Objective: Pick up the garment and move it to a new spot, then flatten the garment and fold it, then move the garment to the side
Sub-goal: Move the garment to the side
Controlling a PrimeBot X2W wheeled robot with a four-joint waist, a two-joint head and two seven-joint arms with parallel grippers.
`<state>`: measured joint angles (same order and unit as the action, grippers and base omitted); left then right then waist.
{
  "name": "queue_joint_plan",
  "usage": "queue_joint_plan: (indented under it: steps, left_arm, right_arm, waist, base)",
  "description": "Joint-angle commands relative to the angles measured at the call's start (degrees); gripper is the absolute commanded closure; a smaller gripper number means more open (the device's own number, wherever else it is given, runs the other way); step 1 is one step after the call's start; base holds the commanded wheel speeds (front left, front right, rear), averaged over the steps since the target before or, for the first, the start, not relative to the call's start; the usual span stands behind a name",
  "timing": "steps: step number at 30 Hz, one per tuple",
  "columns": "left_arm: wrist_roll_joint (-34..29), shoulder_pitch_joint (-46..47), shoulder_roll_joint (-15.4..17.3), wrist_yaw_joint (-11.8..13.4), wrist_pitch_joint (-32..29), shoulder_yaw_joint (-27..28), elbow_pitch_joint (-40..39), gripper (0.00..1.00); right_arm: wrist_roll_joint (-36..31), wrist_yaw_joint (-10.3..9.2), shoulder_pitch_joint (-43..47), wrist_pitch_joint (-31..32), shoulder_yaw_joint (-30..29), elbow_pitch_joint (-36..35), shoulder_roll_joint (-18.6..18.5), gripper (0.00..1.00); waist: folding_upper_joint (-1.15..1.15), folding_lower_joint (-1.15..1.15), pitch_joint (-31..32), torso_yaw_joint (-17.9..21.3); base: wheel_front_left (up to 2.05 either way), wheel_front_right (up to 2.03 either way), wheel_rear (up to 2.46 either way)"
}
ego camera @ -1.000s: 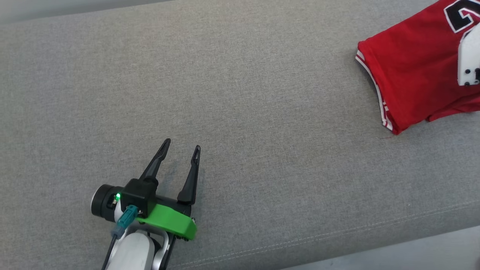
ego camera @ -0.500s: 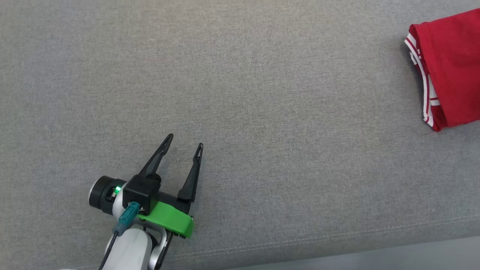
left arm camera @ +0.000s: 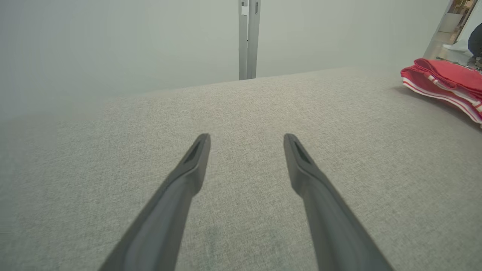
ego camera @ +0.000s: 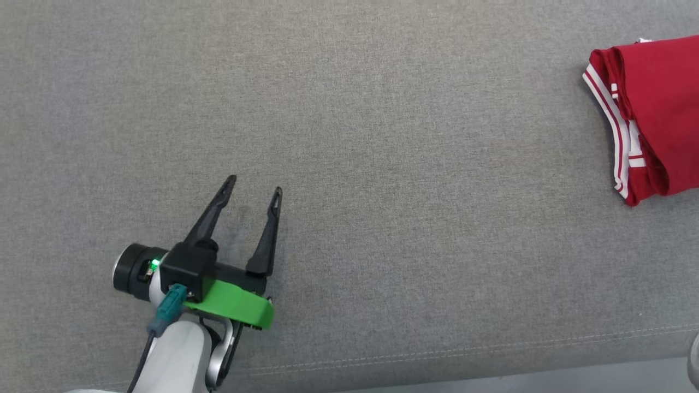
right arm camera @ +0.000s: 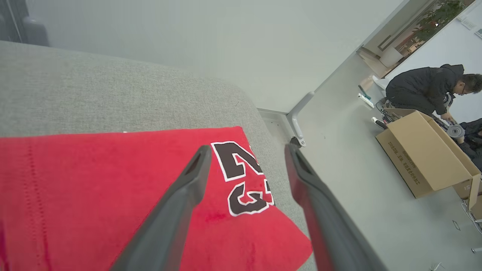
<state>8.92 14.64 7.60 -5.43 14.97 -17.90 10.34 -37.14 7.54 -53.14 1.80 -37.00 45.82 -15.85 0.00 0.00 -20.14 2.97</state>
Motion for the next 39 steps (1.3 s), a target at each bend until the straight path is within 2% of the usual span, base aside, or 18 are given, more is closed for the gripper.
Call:
queue_joint_plan:
  steps: [1,3,4,7,10,12,16,23,29,39]
  left_arm:
    - [0.77,-0.74,-0.43,1.02,0.22,0.93,-0.02,0.0]
    - [1.65,-1.06,-1.1,2.64,0.24,2.54,-0.87,0.0]
    - [2.01,-1.42,-1.1,2.0,0.24,2.34,-1.43,0.0]
    - [2.83,-2.61,-1.37,3.83,0.22,4.48,-1.6,0.0]
    - [2.8,-4.69,-1.28,5.61,0.23,6.61,-1.58,0.0]
    - [3.21,-5.23,-1.4,6.13,0.22,7.21,-1.35,0.0]
    - [4.51,-6.9,-1.59,7.36,0.23,9.07,-0.12,0.0]
    - [7.04,-9.54,-1.38,7.77,-0.59,10.52,2.15,0.0]
    - [8.17,-12.05,-0.92,7.55,-1.15,10.86,3.17,0.0]
    - [8.3,-14.68,-0.02,6.9,-3.16,9.29,6.07,0.0]
  right_arm:
    - [0.21,-0.12,0.37,-1.8,-0.39,0.47,0.79,0.0]
    - [1.3,-0.11,1.0,-4.68,-0.28,1.28,1.91,0.0]
    - [2.54,-0.11,1.36,-6.09,-0.52,1.98,2.66,0.0]
    - [5.23,-0.11,2.26,-11.73,1.19,3.48,4.35,0.0]
    - [11.16,-0.11,4.47,-15.83,3.57,4.76,6.61,0.0]
    - [12.38,-0.11,5.3,-16.27,4.27,4.22,7.08,0.0]
    - [19.03,-0.11,9.77,-16.93,7.95,1.73,9.57,0.0]
    - [29.48,-0.11,20.51,-16.96,16.04,-4.45,12.38,0.0]
    - [37.76,-0.1,29.14,-15.24,24.24,-9.03,12.9,0.0]
    - [44.29,-0.11,40.94,-11.89,29.38,-19.42,12.84,0.0]
  waist:
    - [0.0,0.0,1.31,-0.15]
    - [0.0,0.0,2.58,-0.28]
    - [0.0,0.0,3.33,-0.3]
    - [0.0,0.0,5.54,-0.3]
    - [0.0,0.0,9.08,-0.48]
    - [0.0,0.0,9.83,-0.61]
    - [0.0,0.0,13.09,-1.52]
    - [0.0,0.0,18.88,-3.66]
    - [0.0,0.0,22.45,-4.64]
    - [0.0,0.0,25.67,-6.1]
  base:
    - [0.0,0.0,0.0]
    - [0.0,0.0,0.0]
    - [0.0,0.0,0.0]
    - [0.0,0.0,0.0]
    - [0.0,0.0,0.0]
    - [0.0,0.0,0.0]
    - [0.0,0.0,0.0]
    - [0.0,0.0,0.0]
    - [0.0,0.0,0.0]
    - [0.0,0.0,0.0]
